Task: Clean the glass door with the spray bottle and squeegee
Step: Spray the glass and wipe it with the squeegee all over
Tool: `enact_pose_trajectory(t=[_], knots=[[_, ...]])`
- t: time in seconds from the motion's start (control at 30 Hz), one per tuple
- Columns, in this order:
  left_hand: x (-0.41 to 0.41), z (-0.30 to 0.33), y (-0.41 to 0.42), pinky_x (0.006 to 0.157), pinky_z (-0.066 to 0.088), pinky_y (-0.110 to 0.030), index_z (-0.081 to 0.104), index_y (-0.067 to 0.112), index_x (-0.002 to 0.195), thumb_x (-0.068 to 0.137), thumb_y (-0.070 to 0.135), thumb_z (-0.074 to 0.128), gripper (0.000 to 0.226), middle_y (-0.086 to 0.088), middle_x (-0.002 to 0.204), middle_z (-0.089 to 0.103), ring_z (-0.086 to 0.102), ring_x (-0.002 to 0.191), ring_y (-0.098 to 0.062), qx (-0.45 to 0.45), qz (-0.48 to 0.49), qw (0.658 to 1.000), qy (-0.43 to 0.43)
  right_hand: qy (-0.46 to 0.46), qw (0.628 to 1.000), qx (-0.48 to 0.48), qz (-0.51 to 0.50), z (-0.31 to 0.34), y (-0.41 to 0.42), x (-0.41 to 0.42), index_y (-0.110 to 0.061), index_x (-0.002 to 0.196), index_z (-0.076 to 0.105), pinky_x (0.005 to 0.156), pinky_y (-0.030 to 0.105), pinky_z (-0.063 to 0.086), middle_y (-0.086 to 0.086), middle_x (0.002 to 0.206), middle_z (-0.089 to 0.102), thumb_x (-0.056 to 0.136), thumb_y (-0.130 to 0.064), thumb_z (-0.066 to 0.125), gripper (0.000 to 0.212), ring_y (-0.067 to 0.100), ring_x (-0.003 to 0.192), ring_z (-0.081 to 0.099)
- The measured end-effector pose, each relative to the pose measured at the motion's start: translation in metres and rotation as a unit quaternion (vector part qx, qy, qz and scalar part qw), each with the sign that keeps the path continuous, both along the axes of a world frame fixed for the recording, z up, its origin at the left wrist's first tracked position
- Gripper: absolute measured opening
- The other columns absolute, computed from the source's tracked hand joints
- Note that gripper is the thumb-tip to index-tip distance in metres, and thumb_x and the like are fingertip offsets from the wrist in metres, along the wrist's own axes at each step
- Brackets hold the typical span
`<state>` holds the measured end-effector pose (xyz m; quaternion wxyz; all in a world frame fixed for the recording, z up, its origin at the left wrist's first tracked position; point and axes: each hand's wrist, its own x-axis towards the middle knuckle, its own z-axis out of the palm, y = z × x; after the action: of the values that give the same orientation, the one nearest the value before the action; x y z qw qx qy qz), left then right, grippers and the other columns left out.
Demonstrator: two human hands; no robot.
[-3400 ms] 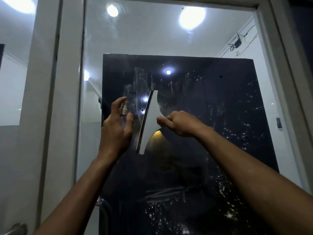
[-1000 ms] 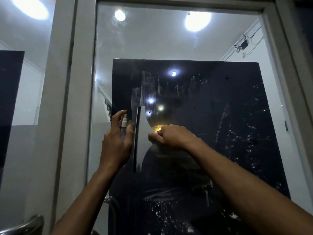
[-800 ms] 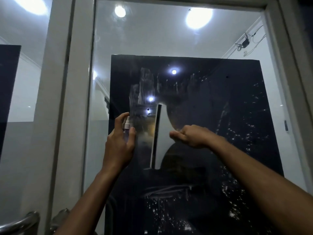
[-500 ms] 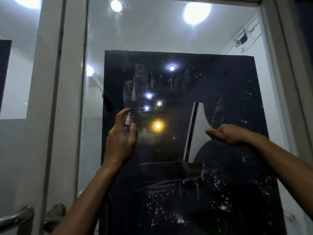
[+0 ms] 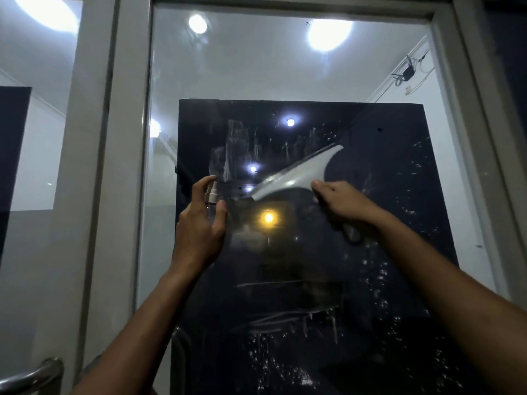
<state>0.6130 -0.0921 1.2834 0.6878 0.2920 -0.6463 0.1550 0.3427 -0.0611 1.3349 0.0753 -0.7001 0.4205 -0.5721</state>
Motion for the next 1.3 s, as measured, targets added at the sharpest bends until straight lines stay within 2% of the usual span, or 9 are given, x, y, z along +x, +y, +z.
enact_pose_trajectory(t=[0.17,0.37,0.53,0.67,0.77,0.9,1.1,1.2,1.3], knots=[[0.018,0.015,-0.003,0.069,0.046,-0.034,0.036,0.036,0.142,0.102,0.031,0.051,0.043,-0.004,0.113,0.065,0.063,0.078,-0.022,-0.007,0.025,0.999,-0.019,-0.214,0.961,0.03,0.175,0.068,-0.012,0.101,-0.017,0.073,0.045,0.037,0.019,0.034,-0.003,0.046,0.033,0.107,-0.028,0.036,0.036,0.01,0.033,0.03],[0.041,0.024,-0.007,0.061,0.045,-0.028,0.035,0.032,0.145,0.103,0.03,0.052,0.045,-0.011,0.106,0.067,0.062,0.072,-0.019,-0.01,0.032,0.999,-0.025,-0.27,0.955,0.066,0.101,0.12,-0.04,0.146,-0.009,0.086,0.049,0.044,0.025,0.031,0.004,0.045,0.042,0.104,-0.028,0.034,0.03,0.014,0.023,0.034],[0.049,0.017,-0.011,0.058,0.045,-0.025,0.035,0.033,0.145,0.103,0.03,0.051,0.045,-0.007,0.104,0.066,0.06,0.071,-0.01,-0.007,0.019,1.0,-0.018,-0.252,0.965,0.065,0.041,0.074,-0.072,0.153,-0.011,0.091,0.054,0.037,0.024,0.038,0.014,0.072,0.05,0.104,-0.04,0.042,0.034,0.019,0.036,0.045],[0.043,0.002,-0.013,0.066,0.053,-0.039,0.037,0.036,0.142,0.103,0.027,0.052,0.043,-0.003,0.101,0.065,0.062,0.072,-0.014,-0.005,0.004,1.0,-0.014,-0.197,0.979,0.05,-0.014,0.0,-0.082,0.148,-0.007,0.081,0.057,0.063,0.046,0.051,0.021,0.076,0.055,0.102,-0.039,0.042,0.041,0.028,0.064,0.055],[0.039,-0.005,-0.016,0.069,0.05,-0.038,0.037,0.039,0.14,0.103,0.027,0.053,0.042,0.004,0.1,0.061,0.062,0.076,-0.022,0.0,-0.005,1.0,-0.012,-0.22,0.973,0.073,0.02,-0.05,-0.074,0.137,-0.011,0.067,0.053,0.048,0.031,0.043,0.009,0.057,0.05,0.102,-0.038,0.045,0.045,0.021,0.044,0.049],[0.04,-0.01,-0.017,0.065,0.041,-0.03,0.039,0.034,0.142,0.102,0.027,0.054,0.043,0.004,0.099,0.059,0.055,0.07,-0.008,-0.003,0.0,1.0,-0.009,-0.195,0.975,0.103,0.021,-0.088,-0.055,0.12,-0.015,0.063,0.05,0.04,0.022,0.036,-0.003,0.045,0.045,0.105,-0.042,0.044,0.05,0.012,0.034,0.042],[0.044,-0.005,-0.008,0.058,0.037,-0.016,0.039,0.032,0.144,0.102,0.027,0.053,0.044,0.003,0.099,0.06,0.054,0.071,-0.001,-0.002,0.009,1.0,-0.008,-0.128,0.991,0.028,-0.001,-0.08,-0.036,0.106,-0.019,0.058,0.051,0.059,0.031,0.039,-0.006,0.05,0.049,0.104,-0.042,0.043,0.052,0.014,0.052,0.048],[0.05,0.005,-0.003,0.056,0.043,-0.025,0.037,0.032,0.144,0.103,0.029,0.052,0.044,-0.004,0.095,0.063,0.058,0.069,-0.007,-0.006,0.016,1.0,-0.013,-0.045,0.996,-0.041,-0.062,-0.054,-0.028,0.094,-0.016,0.057,0.049,0.064,0.033,0.038,0.0,0.057,0.054,0.104,-0.044,0.044,0.055,0.016,0.058,0.05],[0.054,0.017,0.003,0.068,0.054,-0.041,0.037,0.029,0.145,0.104,0.028,0.051,0.044,-0.011,0.1,0.066,0.063,0.075,-0.024,-0.007,0.009,1.0,-0.015,0.019,0.994,-0.08,-0.076,-0.02,-0.023,0.093,-0.017,0.055,0.044,0.065,0.034,0.037,0.002,0.059,0.052,0.104,-0.046,0.042,0.057,0.018,0.06,0.049]])
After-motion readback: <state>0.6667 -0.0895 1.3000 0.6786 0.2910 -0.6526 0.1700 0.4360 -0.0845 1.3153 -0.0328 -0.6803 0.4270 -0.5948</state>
